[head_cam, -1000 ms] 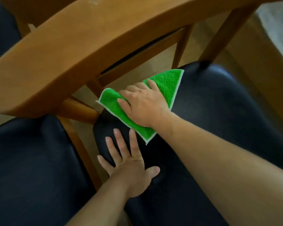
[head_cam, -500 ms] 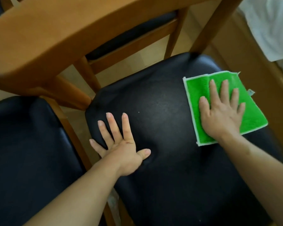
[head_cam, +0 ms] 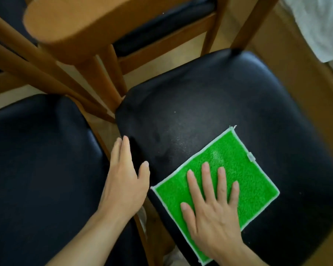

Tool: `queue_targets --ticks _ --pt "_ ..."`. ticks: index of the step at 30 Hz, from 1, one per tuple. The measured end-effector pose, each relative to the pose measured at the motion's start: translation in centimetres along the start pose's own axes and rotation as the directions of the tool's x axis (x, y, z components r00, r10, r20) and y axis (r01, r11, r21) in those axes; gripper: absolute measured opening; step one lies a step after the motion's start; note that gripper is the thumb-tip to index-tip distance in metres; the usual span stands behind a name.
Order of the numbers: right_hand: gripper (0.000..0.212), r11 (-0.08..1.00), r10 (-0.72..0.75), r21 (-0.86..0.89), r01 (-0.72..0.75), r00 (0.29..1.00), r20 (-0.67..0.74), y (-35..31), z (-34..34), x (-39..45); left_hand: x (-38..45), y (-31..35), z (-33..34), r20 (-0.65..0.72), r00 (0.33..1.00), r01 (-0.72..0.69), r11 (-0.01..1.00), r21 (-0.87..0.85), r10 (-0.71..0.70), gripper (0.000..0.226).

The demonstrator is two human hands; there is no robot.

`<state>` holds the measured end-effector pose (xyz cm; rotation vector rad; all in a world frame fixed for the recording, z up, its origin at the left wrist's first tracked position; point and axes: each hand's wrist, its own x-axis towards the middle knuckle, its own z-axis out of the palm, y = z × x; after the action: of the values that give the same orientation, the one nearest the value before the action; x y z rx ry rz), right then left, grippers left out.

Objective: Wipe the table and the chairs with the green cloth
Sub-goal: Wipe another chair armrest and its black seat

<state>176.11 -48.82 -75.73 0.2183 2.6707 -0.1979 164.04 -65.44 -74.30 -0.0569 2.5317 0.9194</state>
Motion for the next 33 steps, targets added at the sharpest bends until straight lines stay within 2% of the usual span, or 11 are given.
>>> queue_targets --ticks 3,7,10,12,14,15,18,20,25,29,33 --pt "0.063 0.998 -0.047 -0.052 0.047 0.999 0.002 0.1 -0.2 0.3 -0.1 0.1 -1.4 -0.011 0.999 -0.037 0.999 0.023 0.037 0.058" --pt "0.063 0.998 -0.064 -0.017 0.063 0.998 -0.018 0.2 -1.6 3.6 1.1 2.5 -5.3 -0.149 0.935 -0.309 0.946 0.098 0.321 0.017" --pt "0.062 1.0 0.008 0.027 -0.005 0.992 -0.128 -0.7 -3.0 9.0 1.7 5.8 -9.2 -0.222 0.787 -0.53 0.815 0.234 0.575 0.017" --pt "0.063 0.995 0.054 0.088 -0.039 0.983 -0.174 -1.4 -4.2 13.4 1.9 8.2 -12.0 -0.259 0.625 -0.659 0.676 0.332 0.736 0.017" --pt "0.063 0.988 0.098 0.136 -0.076 0.981 -0.166 -2.4 -5.7 16.9 3.0 10.5 -14.6 -0.275 0.478 -0.697 0.551 0.459 0.834 0.019" --pt "0.063 0.983 0.125 0.153 -0.101 0.979 -0.159 -3.0 -6.1 18.0 4.1 11.6 -15.6 -0.278 0.465 -0.656 0.538 0.529 0.84 0.025" --pt "0.065 0.978 0.166 0.155 -0.139 0.971 -0.173 -4.8 -6.2 18.0 7.6 13.8 -17.1 -0.232 0.707 -0.4 0.648 0.648 0.668 0.058" --pt "0.064 0.986 0.131 0.125 -0.11 0.976 -0.173 -5.3 -5.7 16.6 9.3 14.1 -16.8 -0.18 0.813 -0.345 0.708 0.616 0.553 0.066" --pt "0.063 0.999 -0.039 0.032 0.044 0.987 -0.154 -5.9 -4.5 12.6 11.0 14.1 -16.2 -0.237 0.876 -0.237 0.802 0.549 0.421 0.076" --pt "0.063 0.984 -0.176 -0.014 0.175 0.979 -0.099 -6.4 -4.1 10.7 10.8 14.3 -15.9 -0.266 0.865 -0.231 0.808 0.542 0.425 0.074" --pt "0.062 0.91 -0.407 -0.113 0.398 0.911 -0.071 -3.1 -6.1 13.9 10.7 14.6 -16.1 -0.274 0.863 -0.219 0.803 0.554 0.424 0.072"
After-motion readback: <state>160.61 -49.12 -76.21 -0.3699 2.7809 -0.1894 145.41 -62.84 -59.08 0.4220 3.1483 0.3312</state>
